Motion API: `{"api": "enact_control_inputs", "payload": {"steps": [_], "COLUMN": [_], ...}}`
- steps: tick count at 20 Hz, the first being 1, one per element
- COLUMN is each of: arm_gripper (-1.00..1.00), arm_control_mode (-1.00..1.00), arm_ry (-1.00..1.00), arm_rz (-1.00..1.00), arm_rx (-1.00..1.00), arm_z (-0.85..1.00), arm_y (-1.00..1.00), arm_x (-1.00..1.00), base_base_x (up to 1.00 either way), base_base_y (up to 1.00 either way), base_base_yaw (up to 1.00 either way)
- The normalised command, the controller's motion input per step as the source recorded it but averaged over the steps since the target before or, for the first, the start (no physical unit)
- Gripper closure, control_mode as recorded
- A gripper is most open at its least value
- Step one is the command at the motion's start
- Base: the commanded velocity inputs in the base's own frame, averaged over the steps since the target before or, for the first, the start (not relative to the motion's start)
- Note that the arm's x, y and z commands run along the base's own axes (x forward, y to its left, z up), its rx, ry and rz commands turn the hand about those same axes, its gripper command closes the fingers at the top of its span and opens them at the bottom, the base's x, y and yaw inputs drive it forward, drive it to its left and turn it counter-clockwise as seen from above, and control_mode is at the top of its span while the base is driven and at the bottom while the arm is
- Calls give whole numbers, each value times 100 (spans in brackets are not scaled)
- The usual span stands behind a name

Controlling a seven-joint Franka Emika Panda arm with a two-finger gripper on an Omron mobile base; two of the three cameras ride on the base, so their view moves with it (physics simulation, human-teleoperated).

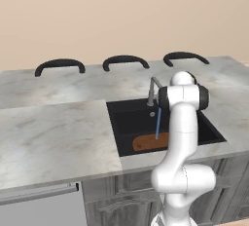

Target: Turn on the sink faucet with hot water and rinse the cutting board for ten seconds, then turn off the faucet. Push the cutting board to reach the water if necessary.

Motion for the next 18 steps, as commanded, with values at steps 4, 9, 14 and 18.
{"api": "enact_control_inputs", "payload": {"steps": [4, 9, 14, 18], "arm_gripper": [100, 100, 100, 100], "arm_control_mode": [-100, -100, -100, -100], "arm_ry": [0, 2, 5, 4], "arm_rz": [2, 0, 0, 0], "arm_rx": [0, 0, 0, 0], "arm_z": [-26, -21, -18, -20], "arm_y": [-69, -70, -70, -79], "arm_x": [-34, -55, -62, -63], "base_base_x": [0, 0, 0, 0], "base_base_y": [0, 0, 0, 0], "base_base_yaw": [0, 0, 0, 0]}}
